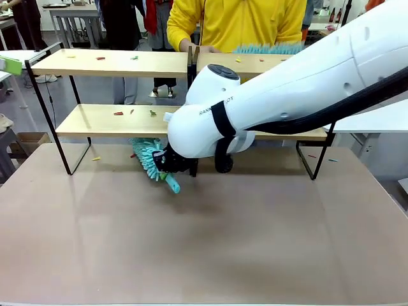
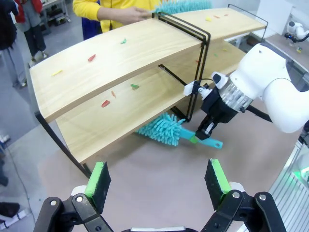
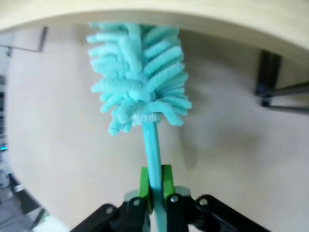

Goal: Clean the shelves.
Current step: Clean a randomly selected level of the Shelf with the Duster.

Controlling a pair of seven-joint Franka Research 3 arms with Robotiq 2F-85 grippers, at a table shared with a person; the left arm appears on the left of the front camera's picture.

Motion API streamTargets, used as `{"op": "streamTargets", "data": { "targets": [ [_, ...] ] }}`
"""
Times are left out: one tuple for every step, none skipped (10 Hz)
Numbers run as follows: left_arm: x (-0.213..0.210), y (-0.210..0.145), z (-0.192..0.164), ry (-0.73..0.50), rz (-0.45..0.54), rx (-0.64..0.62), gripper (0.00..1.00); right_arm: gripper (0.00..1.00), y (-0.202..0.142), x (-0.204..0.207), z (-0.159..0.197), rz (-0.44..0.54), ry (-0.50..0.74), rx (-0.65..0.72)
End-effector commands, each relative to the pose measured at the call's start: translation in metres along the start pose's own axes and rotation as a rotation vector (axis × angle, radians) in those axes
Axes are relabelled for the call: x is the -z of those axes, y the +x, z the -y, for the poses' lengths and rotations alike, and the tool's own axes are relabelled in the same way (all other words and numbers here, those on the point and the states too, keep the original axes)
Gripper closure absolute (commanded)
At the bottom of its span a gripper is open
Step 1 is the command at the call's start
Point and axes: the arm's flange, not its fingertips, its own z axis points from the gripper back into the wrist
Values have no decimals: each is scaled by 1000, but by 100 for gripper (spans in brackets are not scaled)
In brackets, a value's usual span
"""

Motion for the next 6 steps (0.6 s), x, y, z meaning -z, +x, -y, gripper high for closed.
{"op": "streamTargets", "data": {
  "targets": [
    [0,0,0,-1,4,-3,0,100,19,11,-8,-62,84,-23],
    [0,0,0,-1,4,-3,0,90,20,18,-12,-84,103,-33],
    [0,0,0,-1,4,-3,0,91,20,21,-18,-88,131,-45],
    [0,0,0,-1,4,-3,0,93,20,22,-24,-75,147,-63],
    [0,0,0,-1,4,-3,0,93,21,23,-30,-80,168,-79],
    [0,0,0,-1,4,-3,0,96,19,24,-35,-90,178,-99]
  ]
}}
